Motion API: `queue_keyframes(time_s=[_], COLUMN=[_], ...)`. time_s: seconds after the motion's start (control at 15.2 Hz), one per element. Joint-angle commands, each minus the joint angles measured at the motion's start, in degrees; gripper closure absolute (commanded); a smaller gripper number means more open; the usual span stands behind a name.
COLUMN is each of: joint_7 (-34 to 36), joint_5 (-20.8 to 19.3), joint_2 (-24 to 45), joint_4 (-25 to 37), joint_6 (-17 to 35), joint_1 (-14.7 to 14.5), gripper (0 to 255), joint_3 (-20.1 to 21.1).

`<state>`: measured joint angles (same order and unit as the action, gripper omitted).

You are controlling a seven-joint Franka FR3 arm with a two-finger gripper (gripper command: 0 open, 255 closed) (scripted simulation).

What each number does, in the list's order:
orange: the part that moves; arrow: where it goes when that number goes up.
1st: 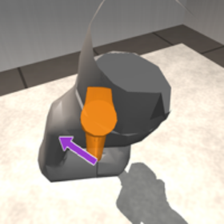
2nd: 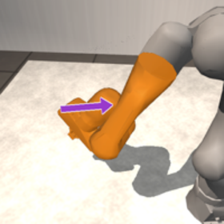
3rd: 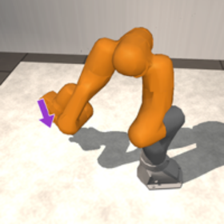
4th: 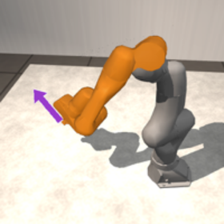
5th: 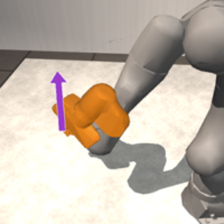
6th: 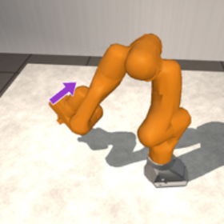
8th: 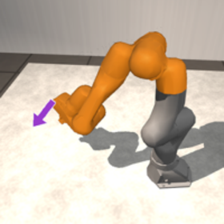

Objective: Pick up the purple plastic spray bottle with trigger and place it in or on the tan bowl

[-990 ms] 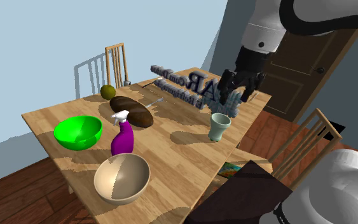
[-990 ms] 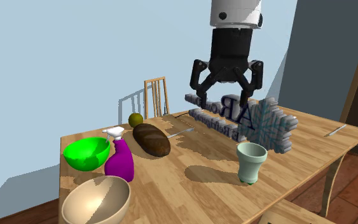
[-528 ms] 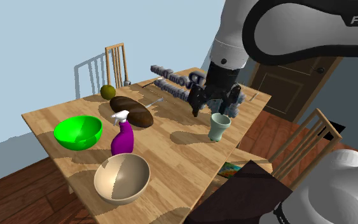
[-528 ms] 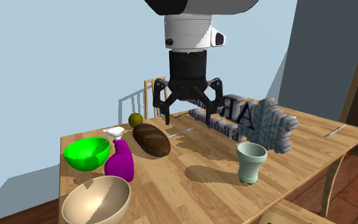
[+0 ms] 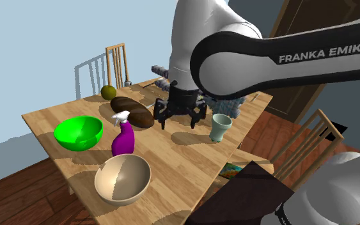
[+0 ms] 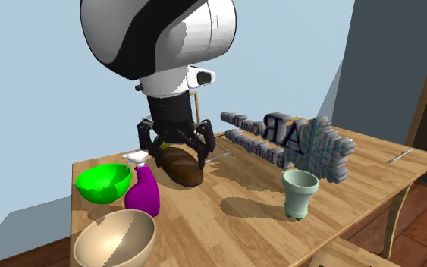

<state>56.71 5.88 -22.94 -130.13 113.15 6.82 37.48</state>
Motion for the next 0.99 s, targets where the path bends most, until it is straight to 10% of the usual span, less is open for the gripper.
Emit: queue_keyframes(time_s=[0.0, 0.4, 0.92], joint_7=[6.3, 29.0, 50.5], joint_5=[-3.1, -21.1, -42.3], joint_2=[4.9, 25.0, 51.4], joint_4=[2.4, 13.0, 34.0], joint_6=[2.0, 2.8, -6.0], joint_1=[2.0, 5.6, -9.1], gripper=[0, 0, 0], joint_3=[4.1, 14.1, 7.3])
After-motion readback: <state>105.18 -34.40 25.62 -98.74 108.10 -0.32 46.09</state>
